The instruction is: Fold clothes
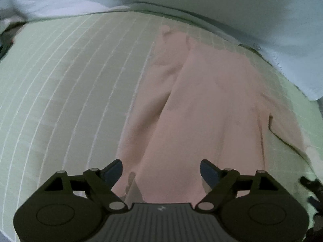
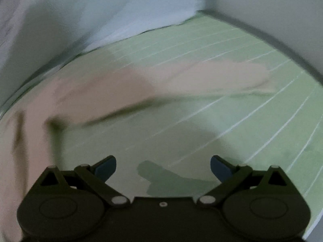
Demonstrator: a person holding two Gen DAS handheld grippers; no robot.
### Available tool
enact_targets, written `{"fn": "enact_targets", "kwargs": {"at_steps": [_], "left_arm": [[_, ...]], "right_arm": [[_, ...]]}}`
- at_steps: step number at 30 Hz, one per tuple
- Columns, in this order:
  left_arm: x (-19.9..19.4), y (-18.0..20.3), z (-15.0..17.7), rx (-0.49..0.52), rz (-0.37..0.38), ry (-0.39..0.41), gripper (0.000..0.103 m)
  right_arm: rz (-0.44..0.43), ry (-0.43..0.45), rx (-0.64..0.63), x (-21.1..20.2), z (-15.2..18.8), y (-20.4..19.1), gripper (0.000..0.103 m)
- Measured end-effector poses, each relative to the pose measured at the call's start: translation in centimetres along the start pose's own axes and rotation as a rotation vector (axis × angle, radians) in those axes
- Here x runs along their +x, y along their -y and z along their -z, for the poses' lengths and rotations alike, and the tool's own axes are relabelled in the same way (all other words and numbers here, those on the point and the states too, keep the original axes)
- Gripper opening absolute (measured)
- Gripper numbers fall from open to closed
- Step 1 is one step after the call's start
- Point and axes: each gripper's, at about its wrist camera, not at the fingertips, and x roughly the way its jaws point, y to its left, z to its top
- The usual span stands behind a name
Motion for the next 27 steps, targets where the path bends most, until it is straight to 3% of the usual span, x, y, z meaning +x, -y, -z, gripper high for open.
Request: {"fn": "enact_targets", "kwargs": {"at_steps": [5,8,13,18,20,22,23,25,26,27], "left_arm": [[3.1,2.4,-3.0,0.040,-0.036,-0.056,0.086],[4.7,3.0,-4.0,0.075,-0.079,-0.086,0.086],[6.8,3.1,-4.3,0.062,-0.116,-0.130,0.090],[7.5,3.6,-3.9,0.072,-0.128,-0.131,0.100],[7.7,3.8,-3.8,0.074,-0.133,-0.133,0.103],[7.8,3.9,-3.8,0.062,-0.136,-0.136,0.103],[7.8,3.9,-3.9,0.058,-0.134,-0.138,0.103],[7.7,3.9,-4.0,0.049,-0.127,-0.143,0.103],[7.7,3.9,-4.0,0.045,-0.124,-0.145,0.103],[7.7,3.8,-4.1,0.041,-0.121,-0.148,0.103]], "right_arm": [[0.135,0.068,0.210,3.1,-4.3,5.2,0.102],[0.212,0.102,0.261,4.8,-6.3,7.2,0.102],[0.304,0.119,0.197,6.7,-7.7,7.7,0.103],[0.261,0.128,0.121,7.0,-7.9,6.7,0.102],[0.224,0.126,0.091,6.8,-7.8,6.0,0.095],[0.184,0.123,0.062,6.5,-7.8,5.1,0.073],[0.164,0.122,0.048,6.4,-7.8,4.7,0.067],[0.124,0.119,0.019,6.1,-7.7,3.8,0.040],[0.104,0.117,0.004,6.0,-7.7,3.4,0.036],[0.084,0.116,-0.010,5.9,-7.7,3.0,0.022]]}}
